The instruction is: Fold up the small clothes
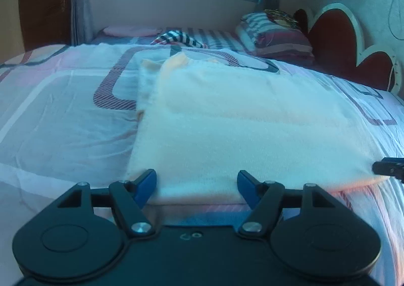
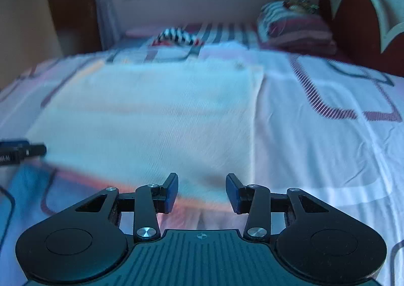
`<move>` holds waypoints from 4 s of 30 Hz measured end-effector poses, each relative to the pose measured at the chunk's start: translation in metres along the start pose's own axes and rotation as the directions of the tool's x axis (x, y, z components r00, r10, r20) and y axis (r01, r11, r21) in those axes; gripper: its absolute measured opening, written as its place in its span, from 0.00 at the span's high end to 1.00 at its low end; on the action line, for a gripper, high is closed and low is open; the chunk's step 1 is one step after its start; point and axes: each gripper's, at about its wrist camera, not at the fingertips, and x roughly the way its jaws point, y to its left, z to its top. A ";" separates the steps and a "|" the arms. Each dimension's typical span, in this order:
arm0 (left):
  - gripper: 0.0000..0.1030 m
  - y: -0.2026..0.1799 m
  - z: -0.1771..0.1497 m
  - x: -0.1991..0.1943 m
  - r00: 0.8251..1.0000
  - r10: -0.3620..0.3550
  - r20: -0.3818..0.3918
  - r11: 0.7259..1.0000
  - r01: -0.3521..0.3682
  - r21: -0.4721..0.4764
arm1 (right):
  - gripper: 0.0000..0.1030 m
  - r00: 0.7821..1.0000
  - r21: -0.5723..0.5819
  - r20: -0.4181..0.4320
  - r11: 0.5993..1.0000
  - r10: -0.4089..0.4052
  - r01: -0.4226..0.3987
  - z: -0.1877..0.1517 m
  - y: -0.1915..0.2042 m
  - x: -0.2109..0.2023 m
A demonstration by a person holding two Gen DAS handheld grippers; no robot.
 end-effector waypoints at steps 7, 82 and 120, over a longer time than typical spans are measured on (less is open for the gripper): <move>0.32 -0.006 -0.002 0.005 0.999 0.035 -0.013 0.999 -0.035 0.032 | 0.60 0.999 0.013 -0.048 1.000 -0.004 0.004 -0.009 -0.006 0.004; 0.82 0.063 -0.024 0.040 0.965 -0.059 0.256 0.612 0.238 -0.755 | 0.91 0.962 0.123 0.061 0.955 0.266 -0.272 0.084 0.048 0.083; 0.55 -0.215 0.052 0.051 0.900 -0.391 -0.194 0.913 0.406 0.042 | 0.90 0.960 0.572 0.211 0.774 0.181 -0.272 0.060 -0.163 -0.012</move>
